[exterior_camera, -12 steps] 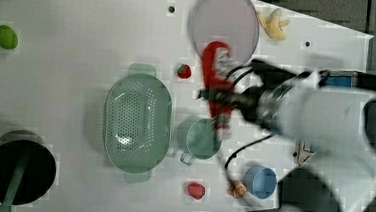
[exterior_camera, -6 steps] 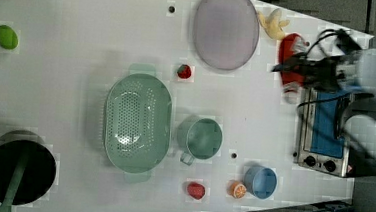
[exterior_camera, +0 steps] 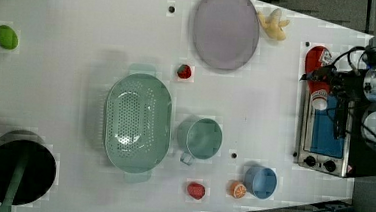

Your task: Pick ketchup from strainer and place it on the table

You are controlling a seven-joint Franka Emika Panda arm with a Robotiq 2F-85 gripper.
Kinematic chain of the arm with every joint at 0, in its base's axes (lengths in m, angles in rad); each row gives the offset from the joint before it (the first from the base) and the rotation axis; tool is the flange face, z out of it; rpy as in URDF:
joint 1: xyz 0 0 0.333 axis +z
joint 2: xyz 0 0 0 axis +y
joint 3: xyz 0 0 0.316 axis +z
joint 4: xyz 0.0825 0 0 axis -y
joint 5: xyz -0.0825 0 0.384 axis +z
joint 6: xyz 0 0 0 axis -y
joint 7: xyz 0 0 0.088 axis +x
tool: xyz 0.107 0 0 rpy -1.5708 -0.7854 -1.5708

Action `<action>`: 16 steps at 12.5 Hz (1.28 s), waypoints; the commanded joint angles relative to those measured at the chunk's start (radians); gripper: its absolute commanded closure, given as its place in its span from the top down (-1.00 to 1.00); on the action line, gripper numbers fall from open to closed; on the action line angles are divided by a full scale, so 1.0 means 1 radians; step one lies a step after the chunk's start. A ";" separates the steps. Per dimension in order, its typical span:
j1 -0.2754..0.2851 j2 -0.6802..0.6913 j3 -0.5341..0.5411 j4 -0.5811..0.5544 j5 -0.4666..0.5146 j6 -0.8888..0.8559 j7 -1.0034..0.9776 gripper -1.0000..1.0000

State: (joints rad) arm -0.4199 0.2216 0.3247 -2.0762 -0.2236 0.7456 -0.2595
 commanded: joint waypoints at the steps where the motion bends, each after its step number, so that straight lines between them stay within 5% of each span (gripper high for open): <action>1: 0.033 -0.037 0.042 -0.122 0.001 0.101 -0.083 0.21; 7: 0.020 0.030 0.031 -0.244 0.002 0.145 -0.082 0.21; 12: 0.015 0.079 0.031 -0.246 0.002 0.209 -0.082 1.00; 16: 0.016 -0.017 0.036 -0.172 0.009 0.151 -0.057 1.00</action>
State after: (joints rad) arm -0.4041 0.2942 0.3447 -2.3203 -0.2157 0.9102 -0.3101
